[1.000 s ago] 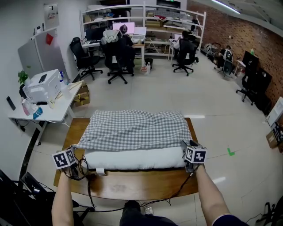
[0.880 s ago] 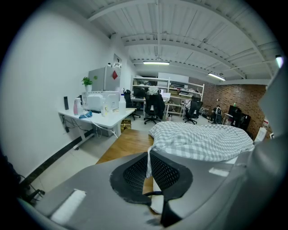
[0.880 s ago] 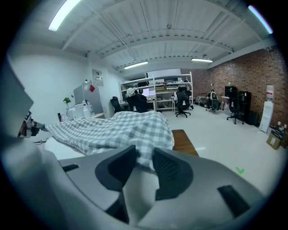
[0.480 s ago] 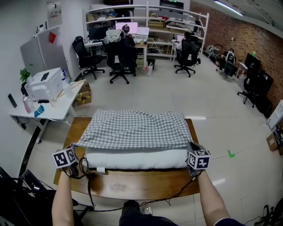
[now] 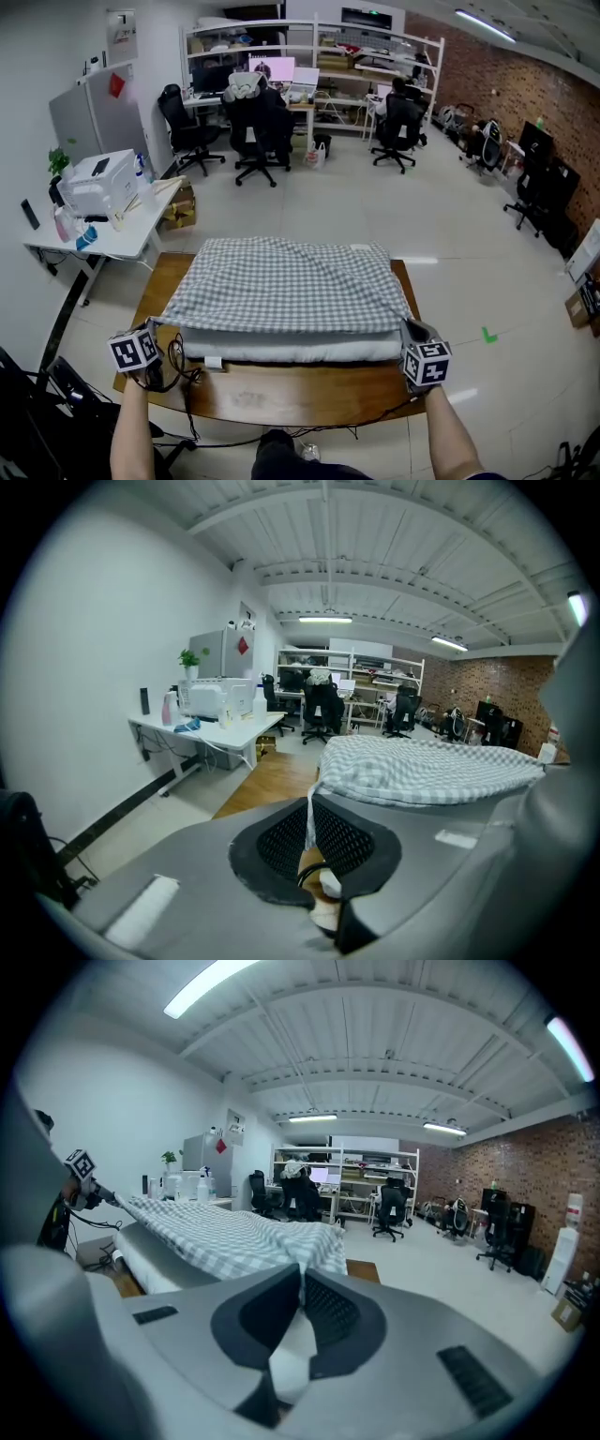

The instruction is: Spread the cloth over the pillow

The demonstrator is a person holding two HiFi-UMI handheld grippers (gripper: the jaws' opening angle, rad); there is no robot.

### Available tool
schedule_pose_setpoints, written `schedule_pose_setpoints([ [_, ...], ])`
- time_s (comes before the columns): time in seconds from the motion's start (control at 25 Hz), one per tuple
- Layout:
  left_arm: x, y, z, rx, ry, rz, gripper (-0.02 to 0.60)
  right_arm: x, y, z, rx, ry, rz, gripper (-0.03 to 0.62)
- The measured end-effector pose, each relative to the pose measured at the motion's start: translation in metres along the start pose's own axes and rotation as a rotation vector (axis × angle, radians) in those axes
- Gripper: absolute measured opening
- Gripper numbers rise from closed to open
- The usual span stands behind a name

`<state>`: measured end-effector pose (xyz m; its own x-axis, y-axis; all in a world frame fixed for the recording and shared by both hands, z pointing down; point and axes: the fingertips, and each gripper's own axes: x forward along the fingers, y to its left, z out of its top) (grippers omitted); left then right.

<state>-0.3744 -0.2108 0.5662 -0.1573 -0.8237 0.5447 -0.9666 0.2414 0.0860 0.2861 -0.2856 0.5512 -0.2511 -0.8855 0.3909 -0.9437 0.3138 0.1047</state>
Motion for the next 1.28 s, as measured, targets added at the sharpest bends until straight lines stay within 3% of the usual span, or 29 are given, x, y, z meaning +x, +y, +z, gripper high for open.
schedule_pose_setpoints([
  [0.24, -0.009, 0.008, -0.036, -0.009, 0.051, -0.001, 0.017, -0.020, 0.010, -0.028, 0.017, 0.017, 0.004, 0.029],
  [0.56, 0.014, 0.007, -0.078, -0.034, 0.140, -0.014, 0.017, -0.007, 0.010, -0.070, 0.020, 0.118, -0.044, 0.032],
  [0.88, 0.033, -0.006, -0.104, -0.087, 0.191, -0.115, 0.034, -0.007, 0.000, -0.079, 0.132, 0.113, -0.158, 0.050],
  [1.08, 0.011, -0.009, -0.109, -0.075, 0.155, -0.186, 0.140, -0.030, 0.003, -0.072, 0.200, 0.077, -0.226, 0.078],
  [1.28, -0.031, -0.006, -0.101, -0.027, 0.080, -0.197, 0.152, -0.059, 0.025, -0.053, 0.253, 0.002, -0.242, 0.077],
])
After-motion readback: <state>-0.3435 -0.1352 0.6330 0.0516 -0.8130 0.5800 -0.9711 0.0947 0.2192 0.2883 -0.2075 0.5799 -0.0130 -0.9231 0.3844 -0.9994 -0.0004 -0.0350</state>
